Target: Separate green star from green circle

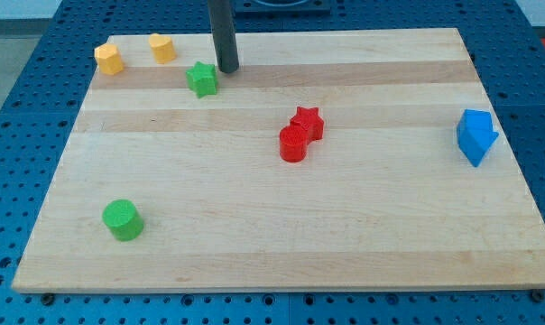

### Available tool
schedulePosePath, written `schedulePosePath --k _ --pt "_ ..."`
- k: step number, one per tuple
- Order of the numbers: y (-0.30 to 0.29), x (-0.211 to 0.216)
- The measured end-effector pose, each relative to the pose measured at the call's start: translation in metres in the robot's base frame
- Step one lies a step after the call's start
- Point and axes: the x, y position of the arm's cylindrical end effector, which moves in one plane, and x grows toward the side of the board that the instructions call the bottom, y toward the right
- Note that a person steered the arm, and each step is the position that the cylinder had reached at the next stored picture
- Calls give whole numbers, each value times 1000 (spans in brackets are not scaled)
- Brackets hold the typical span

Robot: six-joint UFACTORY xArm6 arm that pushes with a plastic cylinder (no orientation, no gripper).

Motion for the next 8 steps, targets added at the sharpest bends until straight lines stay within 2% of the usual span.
schedulePosePath --k 1,2,4,8 --pt "-57 31" --pt "-67 87" --pt "-35 64" --pt "38 251"
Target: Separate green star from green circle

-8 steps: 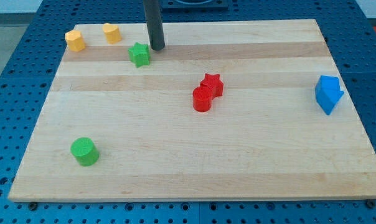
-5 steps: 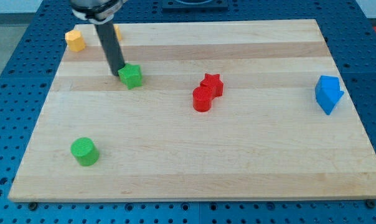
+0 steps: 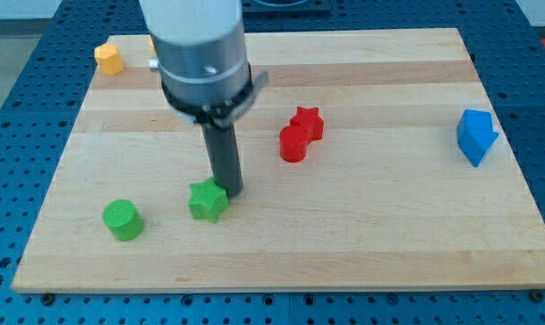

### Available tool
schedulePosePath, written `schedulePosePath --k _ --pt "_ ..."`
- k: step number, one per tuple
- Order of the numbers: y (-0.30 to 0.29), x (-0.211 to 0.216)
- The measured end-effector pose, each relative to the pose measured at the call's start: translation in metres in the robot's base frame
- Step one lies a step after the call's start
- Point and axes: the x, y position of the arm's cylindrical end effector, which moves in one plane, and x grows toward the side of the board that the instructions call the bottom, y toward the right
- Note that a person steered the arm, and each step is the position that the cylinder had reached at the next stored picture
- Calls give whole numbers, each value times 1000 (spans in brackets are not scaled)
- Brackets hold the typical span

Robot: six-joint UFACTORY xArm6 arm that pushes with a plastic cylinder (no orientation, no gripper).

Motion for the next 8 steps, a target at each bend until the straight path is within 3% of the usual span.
schedulePosePath --k 4,5,6,7,8 --pt "-65 24" --pt "-108 19" --pt "-99 16" --pt "-41 26" --pt "-28 50"
